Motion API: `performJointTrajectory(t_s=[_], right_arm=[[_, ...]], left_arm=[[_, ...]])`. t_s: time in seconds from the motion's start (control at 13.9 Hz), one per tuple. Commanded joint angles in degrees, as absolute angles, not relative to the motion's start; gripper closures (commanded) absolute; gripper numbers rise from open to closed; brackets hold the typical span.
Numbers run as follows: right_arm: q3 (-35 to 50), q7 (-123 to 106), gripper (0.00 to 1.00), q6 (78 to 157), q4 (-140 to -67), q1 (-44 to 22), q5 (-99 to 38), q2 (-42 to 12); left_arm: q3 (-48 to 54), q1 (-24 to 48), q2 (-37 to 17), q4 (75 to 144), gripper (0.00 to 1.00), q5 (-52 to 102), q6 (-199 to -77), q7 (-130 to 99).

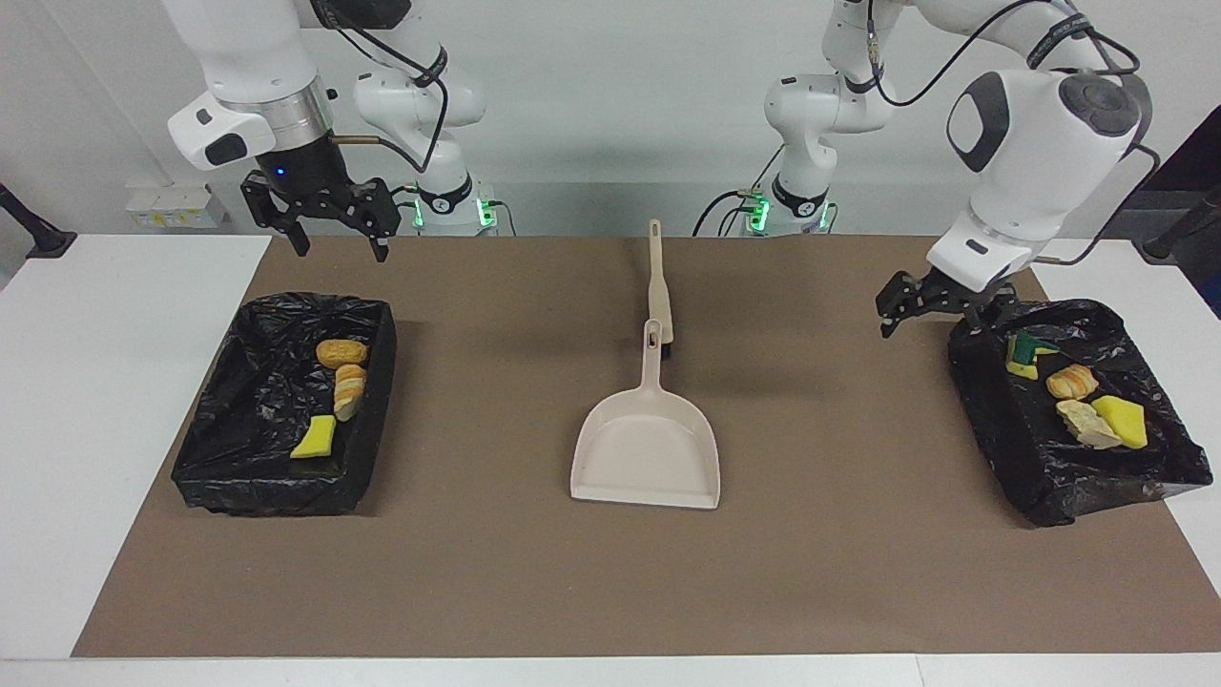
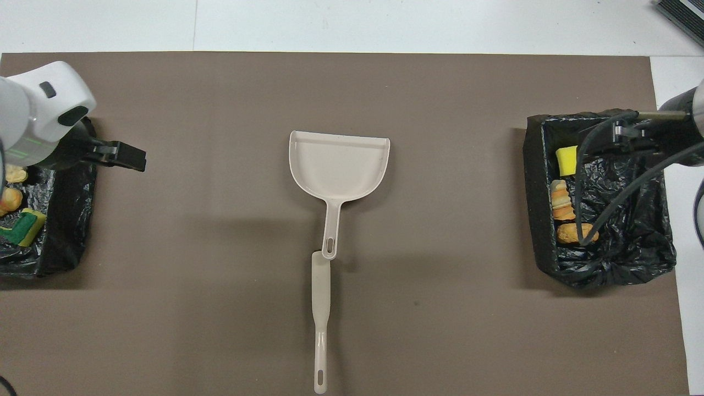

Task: Sweep and dump trash in bin
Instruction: 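Release the dustpan beside the brush and withdraw the left gripper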

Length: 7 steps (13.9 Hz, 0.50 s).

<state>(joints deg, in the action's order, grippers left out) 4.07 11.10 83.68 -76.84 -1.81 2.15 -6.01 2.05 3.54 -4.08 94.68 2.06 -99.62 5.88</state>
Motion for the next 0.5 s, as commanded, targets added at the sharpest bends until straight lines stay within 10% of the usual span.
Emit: performJointTrajectory(t_s=[0.0,0.43], right_arm=[[4.0,9.3,0.00,85.1,-83.7,-1.5,1.7,-1.4],[4.0,9.9,0.00,89.1,-90.3,-1.6,1.6,2.2]], left_arm=[[2.6,3.1,-1.5,95.4,0.00,1.4,-96.4,6.9],[2.6,2.7,2.5,95.4,0.00,1.1,-90.9,8.4]])
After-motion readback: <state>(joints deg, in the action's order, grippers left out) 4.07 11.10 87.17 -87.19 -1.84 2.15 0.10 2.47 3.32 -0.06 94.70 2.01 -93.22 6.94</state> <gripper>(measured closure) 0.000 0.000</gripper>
